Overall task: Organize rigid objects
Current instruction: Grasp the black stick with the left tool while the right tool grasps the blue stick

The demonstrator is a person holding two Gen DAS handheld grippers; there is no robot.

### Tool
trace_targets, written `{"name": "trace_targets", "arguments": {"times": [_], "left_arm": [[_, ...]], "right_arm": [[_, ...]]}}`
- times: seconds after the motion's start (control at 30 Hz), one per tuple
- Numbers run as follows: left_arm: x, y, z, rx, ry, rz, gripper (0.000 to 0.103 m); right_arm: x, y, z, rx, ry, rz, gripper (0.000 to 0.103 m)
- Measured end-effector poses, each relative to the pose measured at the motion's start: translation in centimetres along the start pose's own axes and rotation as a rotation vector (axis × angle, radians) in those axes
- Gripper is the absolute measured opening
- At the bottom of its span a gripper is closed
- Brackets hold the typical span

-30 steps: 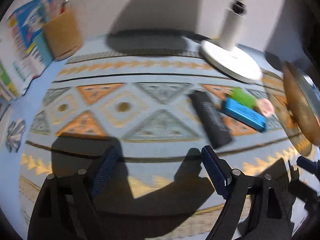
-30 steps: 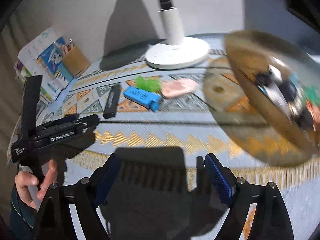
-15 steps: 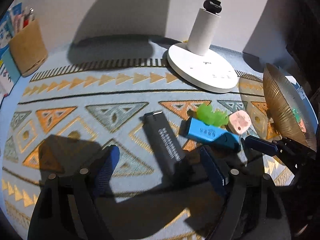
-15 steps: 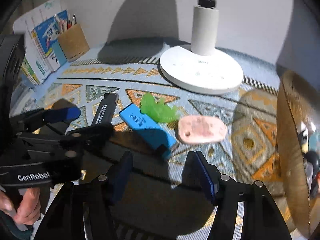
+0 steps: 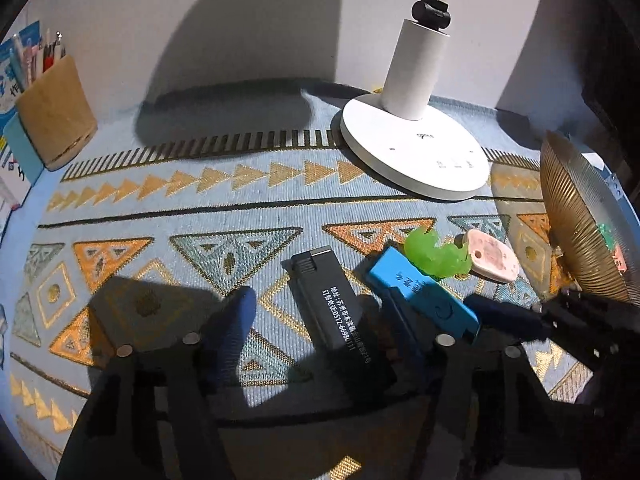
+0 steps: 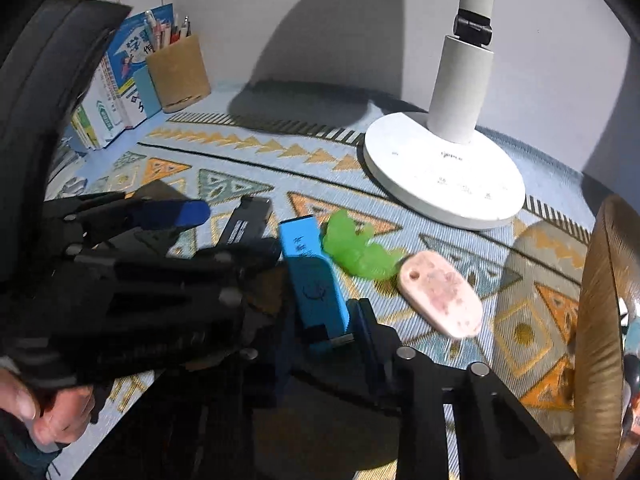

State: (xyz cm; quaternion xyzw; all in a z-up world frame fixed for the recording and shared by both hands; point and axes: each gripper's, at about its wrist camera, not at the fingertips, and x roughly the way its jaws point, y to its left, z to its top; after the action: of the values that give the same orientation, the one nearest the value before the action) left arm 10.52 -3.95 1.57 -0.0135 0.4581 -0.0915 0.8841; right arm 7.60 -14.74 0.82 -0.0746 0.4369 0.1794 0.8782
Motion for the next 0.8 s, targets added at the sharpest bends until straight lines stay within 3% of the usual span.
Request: {"name": "trace_targets", "arguments": {"times": [0.03, 0.1, 0.23, 0.5, 0.63, 0.8], "left_arm": [[0.0, -0.1, 0.0, 0.006, 0.001, 0.003, 0.043], [-0.1, -0.8, -0.2, 0.032, -0.003, 0.002, 0.030], [-0.8, -1.6, -1.3, 0.066, -0.001, 0.001, 0.023], [-5.3, -1.1, -7.4, 0.104, 0.012, -0.047, 0.022], [-7.4, -0.5, -10.4, 0.104, 0.012, -0.100, 0.022], [-8.1, -0.7, -11.7, 0.116, -0.010, -0.069, 0.024]], "right_arm": [[-0.2, 0.2, -0.4, -0.002, 0.000, -0.004, 0.026], [-0.7, 0.4, -1.0, 0.004, 0.002, -0.006, 0.025], [-2.7, 0.1, -3.5, 0.058, 0.017, -0.011, 0.025], [-7.6, -0.8, -10.3, 0.146, 0.014, -0.028, 0.025], [-9.7, -0.5, -12.8, 0.190, 0.012, 0.007, 0.025], [-10.5, 0.7, -14.4, 0.202, 0.010, 0.002, 0.029]]}}
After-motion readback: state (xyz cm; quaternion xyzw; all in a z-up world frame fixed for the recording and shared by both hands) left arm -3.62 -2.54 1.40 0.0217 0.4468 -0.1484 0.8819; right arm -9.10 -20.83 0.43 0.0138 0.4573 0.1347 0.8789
